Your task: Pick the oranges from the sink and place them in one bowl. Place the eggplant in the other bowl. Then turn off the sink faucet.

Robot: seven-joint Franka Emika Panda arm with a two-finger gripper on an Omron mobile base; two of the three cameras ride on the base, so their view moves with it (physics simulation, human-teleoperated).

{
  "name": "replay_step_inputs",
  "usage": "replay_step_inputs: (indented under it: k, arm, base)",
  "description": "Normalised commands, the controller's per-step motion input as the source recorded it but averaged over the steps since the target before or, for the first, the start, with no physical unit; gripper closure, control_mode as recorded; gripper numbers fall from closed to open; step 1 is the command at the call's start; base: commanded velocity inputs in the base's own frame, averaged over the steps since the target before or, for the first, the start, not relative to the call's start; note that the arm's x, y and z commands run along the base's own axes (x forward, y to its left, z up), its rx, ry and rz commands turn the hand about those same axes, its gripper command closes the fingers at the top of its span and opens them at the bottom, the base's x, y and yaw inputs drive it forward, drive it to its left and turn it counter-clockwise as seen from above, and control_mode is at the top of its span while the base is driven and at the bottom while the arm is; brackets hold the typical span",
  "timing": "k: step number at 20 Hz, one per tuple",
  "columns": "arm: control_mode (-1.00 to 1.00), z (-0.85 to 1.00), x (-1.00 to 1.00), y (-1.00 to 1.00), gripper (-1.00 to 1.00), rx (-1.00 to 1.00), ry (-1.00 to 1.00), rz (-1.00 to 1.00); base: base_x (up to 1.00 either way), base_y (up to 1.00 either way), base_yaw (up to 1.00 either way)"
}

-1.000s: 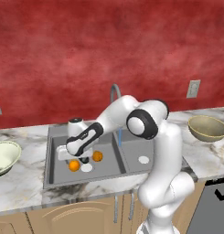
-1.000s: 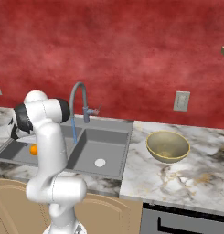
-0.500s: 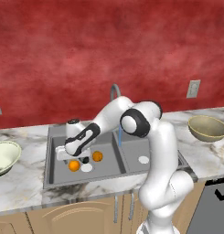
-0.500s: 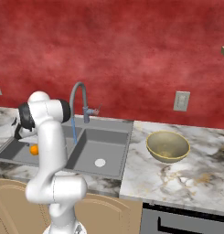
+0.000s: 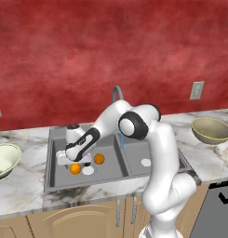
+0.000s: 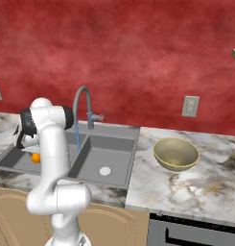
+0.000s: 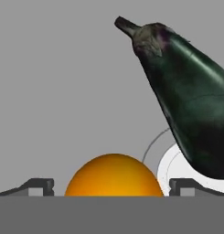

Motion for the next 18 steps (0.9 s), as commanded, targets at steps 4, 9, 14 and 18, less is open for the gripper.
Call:
replay_step_inputs:
  k: [4, 9, 14, 18]
  arm:
    - [-1.0, -0.14, -0.09, 0.0, -1.0, 0.0, 0.04, -0.12]
    - [-1.0, -0.16, -0.17, -0.01, -1.0, 0.0, 0.1, -0.15]
    - [-1.0, -0.36, -0.13, -0.01, 1.0, -0.01, 0.13, -0.16]
    - [-1.0, -0.77, -0.08, -0.17, 1.0, -0.09, -0.05, -0.17]
  base:
    - [0.0, 0.0, 0.0]
    - [0.0, 0.0, 0.0]
    - [0.0, 0.0, 0.0]
    - [0.0, 0.0, 0.0]
